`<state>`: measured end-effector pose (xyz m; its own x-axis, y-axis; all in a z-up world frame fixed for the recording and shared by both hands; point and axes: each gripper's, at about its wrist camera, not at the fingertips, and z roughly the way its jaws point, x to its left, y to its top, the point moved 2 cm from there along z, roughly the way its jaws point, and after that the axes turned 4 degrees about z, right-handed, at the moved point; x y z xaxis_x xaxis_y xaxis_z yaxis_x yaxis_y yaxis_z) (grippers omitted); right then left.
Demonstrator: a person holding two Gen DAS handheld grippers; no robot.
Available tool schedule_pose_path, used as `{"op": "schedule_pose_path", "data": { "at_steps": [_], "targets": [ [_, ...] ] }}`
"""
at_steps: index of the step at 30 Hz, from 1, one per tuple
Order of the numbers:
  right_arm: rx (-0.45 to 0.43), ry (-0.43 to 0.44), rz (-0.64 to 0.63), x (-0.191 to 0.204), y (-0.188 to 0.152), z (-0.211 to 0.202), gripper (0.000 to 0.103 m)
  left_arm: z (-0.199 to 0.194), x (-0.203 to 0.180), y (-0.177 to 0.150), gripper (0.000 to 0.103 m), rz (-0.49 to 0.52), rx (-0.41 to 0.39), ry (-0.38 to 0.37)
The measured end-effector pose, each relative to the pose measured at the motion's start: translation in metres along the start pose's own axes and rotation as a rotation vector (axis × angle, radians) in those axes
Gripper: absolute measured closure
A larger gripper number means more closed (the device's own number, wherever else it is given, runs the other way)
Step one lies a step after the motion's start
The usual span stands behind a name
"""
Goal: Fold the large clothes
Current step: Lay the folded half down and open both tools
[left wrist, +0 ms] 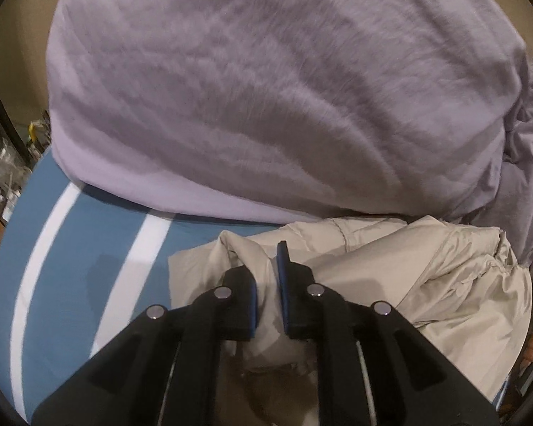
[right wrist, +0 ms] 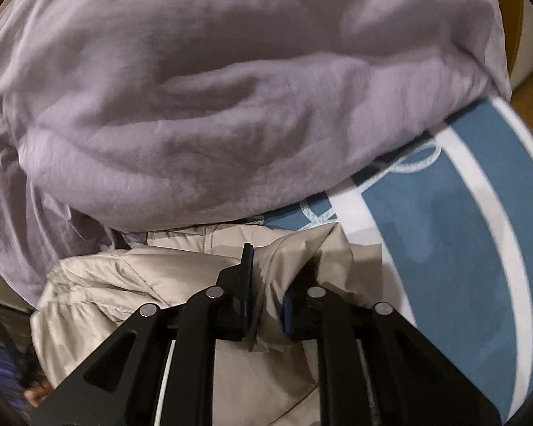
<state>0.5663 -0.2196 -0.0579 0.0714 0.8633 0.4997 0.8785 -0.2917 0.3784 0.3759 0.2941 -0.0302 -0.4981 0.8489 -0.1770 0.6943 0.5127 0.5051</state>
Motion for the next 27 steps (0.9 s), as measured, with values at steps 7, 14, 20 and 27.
{"op": "schedule_pose_path", "data": {
  "at_steps": [7,14,20,27],
  "targets": [
    [0.014,0.022,0.006,-0.004,0.005,-0.026,0.075,-0.001,0.008,0.012,0.072,-0.05,0.032,-0.068],
    [-0.105,-0.031,-0.042,0.008,0.008,-0.066,0.048,-0.044,-0.003,0.03,0.024,0.031,-0.111,0.034],
    [-0.063,0.041,-0.164,0.058,-0.017,-0.071,0.048,-0.06,-0.025,0.026,0.024,0.082,-0.119,0.005],
    [0.096,0.135,-0.346,0.141,-0.08,-0.037,0.047,-0.059,-0.08,0.003,0.024,0.162,-0.095,-0.057]
  ]
}}
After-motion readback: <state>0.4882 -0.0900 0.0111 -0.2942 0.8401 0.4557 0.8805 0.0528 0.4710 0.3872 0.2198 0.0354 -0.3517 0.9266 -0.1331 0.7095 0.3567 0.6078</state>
